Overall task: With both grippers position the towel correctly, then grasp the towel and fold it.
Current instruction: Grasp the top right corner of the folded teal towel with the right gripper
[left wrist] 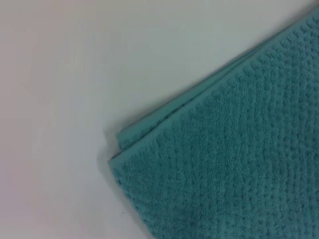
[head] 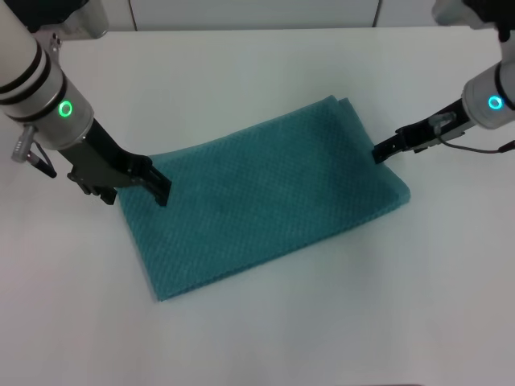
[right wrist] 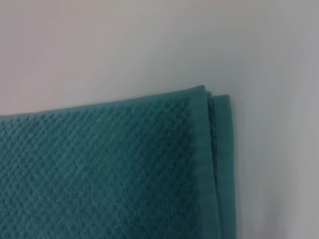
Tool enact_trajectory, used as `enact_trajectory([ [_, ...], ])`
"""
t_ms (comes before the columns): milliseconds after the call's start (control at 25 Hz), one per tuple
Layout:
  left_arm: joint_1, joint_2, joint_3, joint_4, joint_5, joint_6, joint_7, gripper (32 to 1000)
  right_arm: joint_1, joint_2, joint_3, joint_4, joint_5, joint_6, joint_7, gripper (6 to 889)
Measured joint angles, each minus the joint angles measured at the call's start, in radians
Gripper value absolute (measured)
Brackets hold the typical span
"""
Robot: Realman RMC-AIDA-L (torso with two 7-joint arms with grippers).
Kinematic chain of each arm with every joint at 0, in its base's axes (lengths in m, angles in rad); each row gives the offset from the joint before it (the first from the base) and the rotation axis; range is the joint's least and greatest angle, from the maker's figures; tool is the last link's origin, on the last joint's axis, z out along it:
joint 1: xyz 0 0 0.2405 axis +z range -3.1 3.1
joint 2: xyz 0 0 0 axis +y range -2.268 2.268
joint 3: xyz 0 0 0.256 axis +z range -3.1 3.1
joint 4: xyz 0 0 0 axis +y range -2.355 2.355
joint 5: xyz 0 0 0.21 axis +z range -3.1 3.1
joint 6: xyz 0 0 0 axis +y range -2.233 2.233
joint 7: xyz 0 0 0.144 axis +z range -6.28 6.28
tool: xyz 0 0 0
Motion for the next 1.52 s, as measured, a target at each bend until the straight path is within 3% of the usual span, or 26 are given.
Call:
enact_trajectory([
  [440, -0.002, -0.0021, 0.000, 0.000, -0.002, -0.007, 0.001, 891, 0.003, 0.037, 0.000, 0.057, -0.006, 0.118, -0.007, 819],
  [1520, -0.001, -0.0039, 0.002, 0.000, -0.004, -0.012, 0.002, 891, 0.001, 0.048, 0.000, 0.122, 0.000, 0.217, -0.007, 820],
])
